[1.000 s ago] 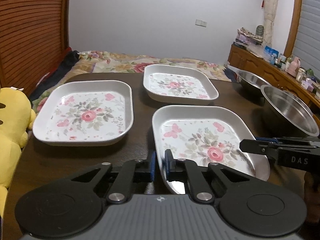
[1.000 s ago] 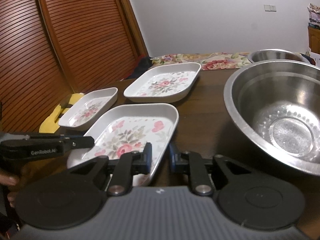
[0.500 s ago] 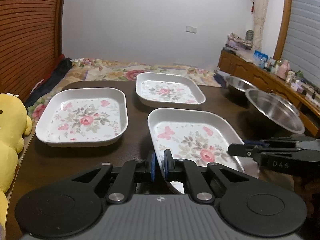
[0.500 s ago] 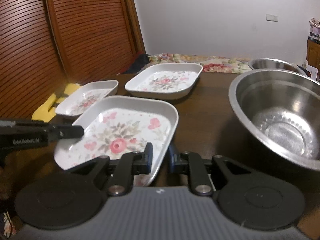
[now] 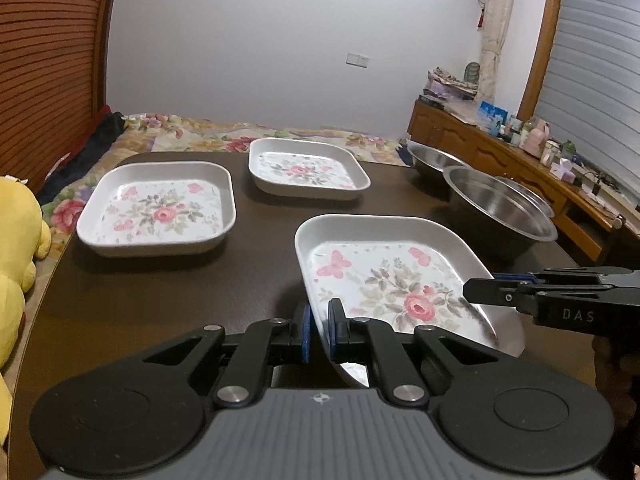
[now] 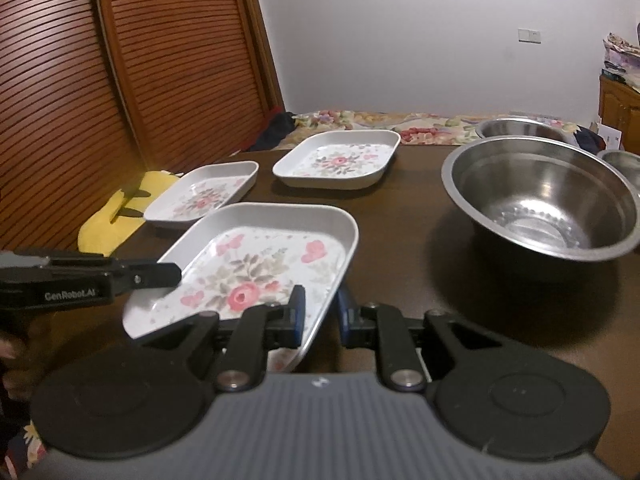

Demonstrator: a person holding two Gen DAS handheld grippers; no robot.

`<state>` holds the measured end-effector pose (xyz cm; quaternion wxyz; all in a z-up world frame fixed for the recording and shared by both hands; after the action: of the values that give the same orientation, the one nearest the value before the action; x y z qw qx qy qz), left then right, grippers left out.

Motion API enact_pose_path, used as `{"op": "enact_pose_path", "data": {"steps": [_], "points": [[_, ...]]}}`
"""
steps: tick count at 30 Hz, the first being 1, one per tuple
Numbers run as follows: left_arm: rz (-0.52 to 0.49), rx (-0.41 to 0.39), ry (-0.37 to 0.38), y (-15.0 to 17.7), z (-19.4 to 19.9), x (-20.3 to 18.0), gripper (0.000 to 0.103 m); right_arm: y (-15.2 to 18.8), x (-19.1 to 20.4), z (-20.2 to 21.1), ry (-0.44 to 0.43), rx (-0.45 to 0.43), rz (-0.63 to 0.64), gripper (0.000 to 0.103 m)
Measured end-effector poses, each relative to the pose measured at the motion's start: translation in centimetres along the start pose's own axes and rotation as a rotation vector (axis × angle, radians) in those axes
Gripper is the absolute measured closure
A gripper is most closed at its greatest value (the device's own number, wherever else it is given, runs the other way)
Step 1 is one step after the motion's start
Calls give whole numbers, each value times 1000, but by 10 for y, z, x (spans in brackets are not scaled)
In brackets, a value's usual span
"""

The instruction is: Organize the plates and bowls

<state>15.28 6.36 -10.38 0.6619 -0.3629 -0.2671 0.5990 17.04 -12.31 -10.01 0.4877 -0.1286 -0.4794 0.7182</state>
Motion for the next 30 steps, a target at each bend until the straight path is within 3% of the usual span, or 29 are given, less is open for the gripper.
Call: {"op": "enact_pose_path", "data": {"steps": [12,30], "points": [[-5,22,-19,18,20,-2,93,19,10,10,-20,-10,-22,84],[-7,45,-31,29,14,-5,93,29,9,0,3,16,-21,83]]}}
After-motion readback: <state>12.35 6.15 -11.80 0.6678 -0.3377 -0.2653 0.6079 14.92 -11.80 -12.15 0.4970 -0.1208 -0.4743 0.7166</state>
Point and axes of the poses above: each gripper's, at about its wrist camera, not at the fingertips, and z roughly against the way its jaws point, x to its left, y to its underside, the point moved 7 cm from there along -z, roughly the way its jaws point, and after that the axes turned 10 degrees about -y, right-handed, at the moved point
